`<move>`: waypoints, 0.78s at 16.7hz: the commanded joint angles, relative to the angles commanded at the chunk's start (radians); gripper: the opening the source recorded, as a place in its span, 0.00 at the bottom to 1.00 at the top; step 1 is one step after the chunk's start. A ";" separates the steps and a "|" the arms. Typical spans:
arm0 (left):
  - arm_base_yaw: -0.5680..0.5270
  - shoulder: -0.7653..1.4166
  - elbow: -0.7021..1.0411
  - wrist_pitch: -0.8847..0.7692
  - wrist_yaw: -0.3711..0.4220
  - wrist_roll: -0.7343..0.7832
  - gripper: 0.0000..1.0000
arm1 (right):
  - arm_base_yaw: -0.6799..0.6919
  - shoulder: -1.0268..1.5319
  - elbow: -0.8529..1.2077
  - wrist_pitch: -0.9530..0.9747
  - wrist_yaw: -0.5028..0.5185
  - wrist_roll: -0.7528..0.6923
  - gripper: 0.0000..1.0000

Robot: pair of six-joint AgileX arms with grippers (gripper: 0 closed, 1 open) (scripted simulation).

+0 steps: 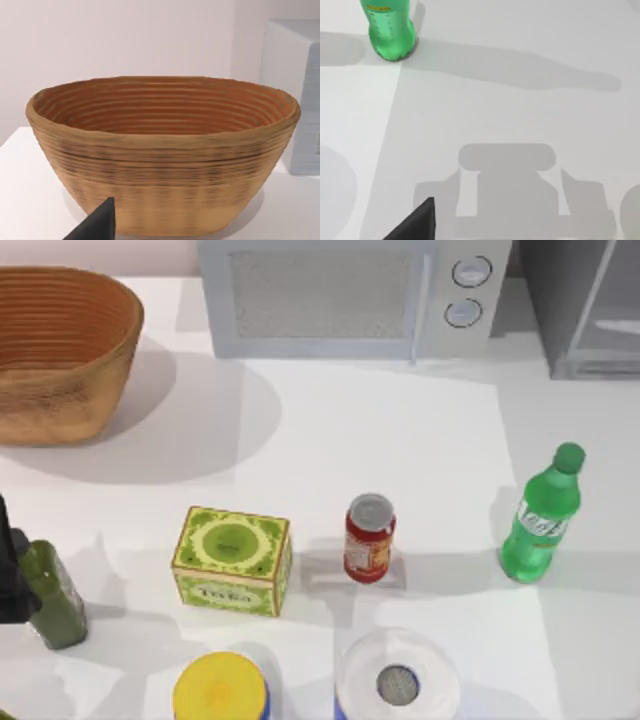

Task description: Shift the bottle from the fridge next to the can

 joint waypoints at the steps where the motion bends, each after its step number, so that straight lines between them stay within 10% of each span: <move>1: 0.000 0.000 0.000 0.000 0.000 0.000 1.00 | -0.062 0.059 0.028 0.005 -0.043 -0.063 1.00; 13: 0.000 0.000 0.000 0.000 0.000 0.000 1.00 | -1.177 1.324 0.417 0.018 -0.609 -1.388 1.00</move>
